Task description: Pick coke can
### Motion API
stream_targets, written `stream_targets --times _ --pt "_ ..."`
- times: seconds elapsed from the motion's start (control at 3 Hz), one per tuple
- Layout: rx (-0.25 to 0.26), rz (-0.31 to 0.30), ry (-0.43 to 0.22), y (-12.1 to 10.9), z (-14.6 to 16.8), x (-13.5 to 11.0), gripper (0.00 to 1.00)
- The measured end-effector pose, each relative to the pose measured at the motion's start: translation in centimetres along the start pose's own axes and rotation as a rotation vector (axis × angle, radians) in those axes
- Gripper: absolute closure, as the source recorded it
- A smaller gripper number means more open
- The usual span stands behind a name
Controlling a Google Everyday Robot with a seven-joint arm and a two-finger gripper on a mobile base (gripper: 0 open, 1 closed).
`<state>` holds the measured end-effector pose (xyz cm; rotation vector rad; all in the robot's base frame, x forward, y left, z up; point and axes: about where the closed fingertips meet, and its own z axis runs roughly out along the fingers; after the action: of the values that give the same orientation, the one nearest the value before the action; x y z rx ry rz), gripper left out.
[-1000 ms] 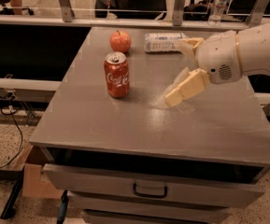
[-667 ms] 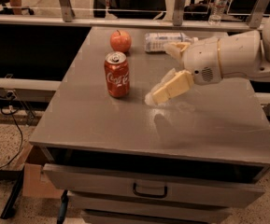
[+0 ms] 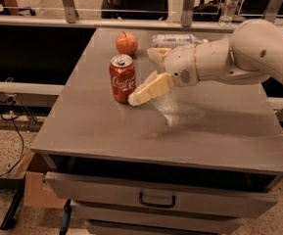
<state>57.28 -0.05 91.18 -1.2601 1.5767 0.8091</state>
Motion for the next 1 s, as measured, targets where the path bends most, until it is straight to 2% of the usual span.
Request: stream_targets --times 0.33,0.67,1.0 --pt "-0.042 0.004 -0.034 -0.4 2.9 -0.4 0.00" --pt "-0.086 0.005 -0.073 -0.9 5.5 -0.7 0.15" --pt "-0.146 -0.002 -0.115 -1.0 7.9 -1.2 0.46"
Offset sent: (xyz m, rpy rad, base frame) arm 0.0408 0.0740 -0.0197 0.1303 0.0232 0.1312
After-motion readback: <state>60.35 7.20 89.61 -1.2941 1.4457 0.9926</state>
